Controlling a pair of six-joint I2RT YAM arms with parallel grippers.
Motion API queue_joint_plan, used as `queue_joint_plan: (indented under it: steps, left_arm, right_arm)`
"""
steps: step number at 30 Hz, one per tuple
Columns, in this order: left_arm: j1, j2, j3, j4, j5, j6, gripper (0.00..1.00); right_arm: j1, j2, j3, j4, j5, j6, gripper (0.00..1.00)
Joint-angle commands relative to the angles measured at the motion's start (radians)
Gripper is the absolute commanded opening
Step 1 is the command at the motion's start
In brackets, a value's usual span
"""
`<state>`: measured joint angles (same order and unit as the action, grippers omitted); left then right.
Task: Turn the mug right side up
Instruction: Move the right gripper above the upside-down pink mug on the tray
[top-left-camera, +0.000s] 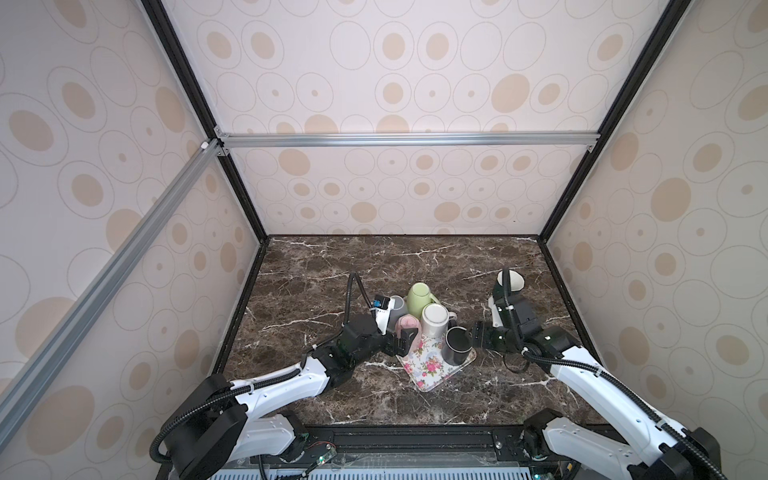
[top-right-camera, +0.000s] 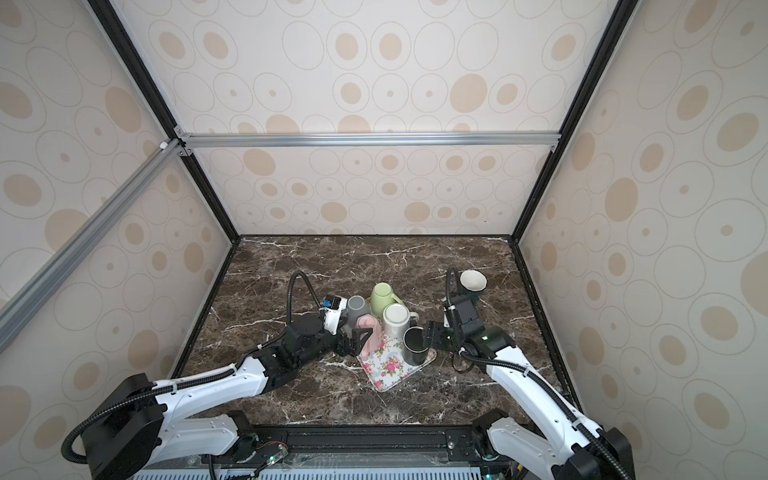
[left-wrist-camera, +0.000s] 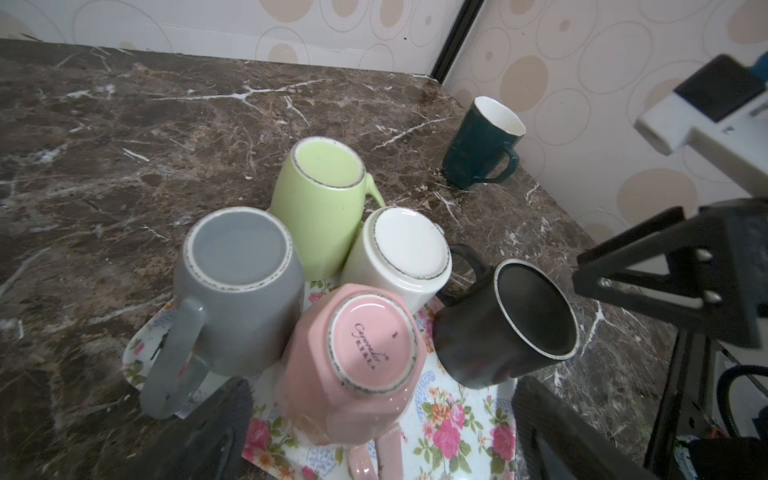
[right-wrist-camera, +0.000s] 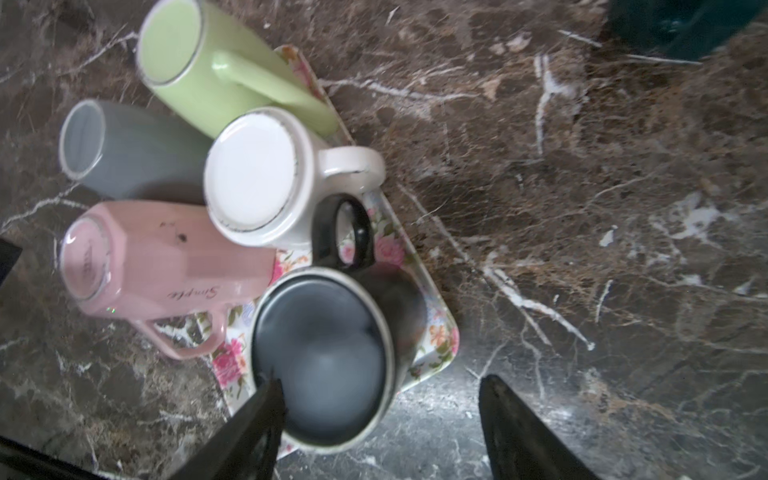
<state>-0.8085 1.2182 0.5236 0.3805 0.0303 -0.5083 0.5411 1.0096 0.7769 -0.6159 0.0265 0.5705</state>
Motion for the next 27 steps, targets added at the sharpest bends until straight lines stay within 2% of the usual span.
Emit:
queue_joint_plan:
  steps: [1,4,8,12,20,27]
  left_arm:
    - [0.011,-0.019,-0.004,0.011,-0.071,-0.042,0.98]
    - [0.012,-0.033,-0.020,0.020,-0.103,-0.031,0.98]
    - [0.018,-0.072,-0.044,0.006,-0.179,-0.031,0.98]
    - [0.027,-0.164,-0.117,0.053,-0.228,-0.047,0.98]
    - [0.037,-0.353,-0.195,0.045,-0.359,-0.026,0.98]
    - [0.043,-0.346,-0.198,0.051,-0.347,-0.024,0.98]
  right_arm:
    - [0.117,0.026,0.082,-0.037,0.134,0.072,0.75]
    - [0.238,0.101,0.135,-0.032,0.202,0.111,0.72]
    - [0.363,0.257,0.207,-0.013,0.218,0.140,0.67]
    - [0.428,0.383,0.247,0.036,0.201,0.185,0.53]
    - [0.458,0.542,0.316,0.097,0.162,0.222,0.46]
    - [0.460,0.590,0.340,0.127,0.177,0.278,0.43]
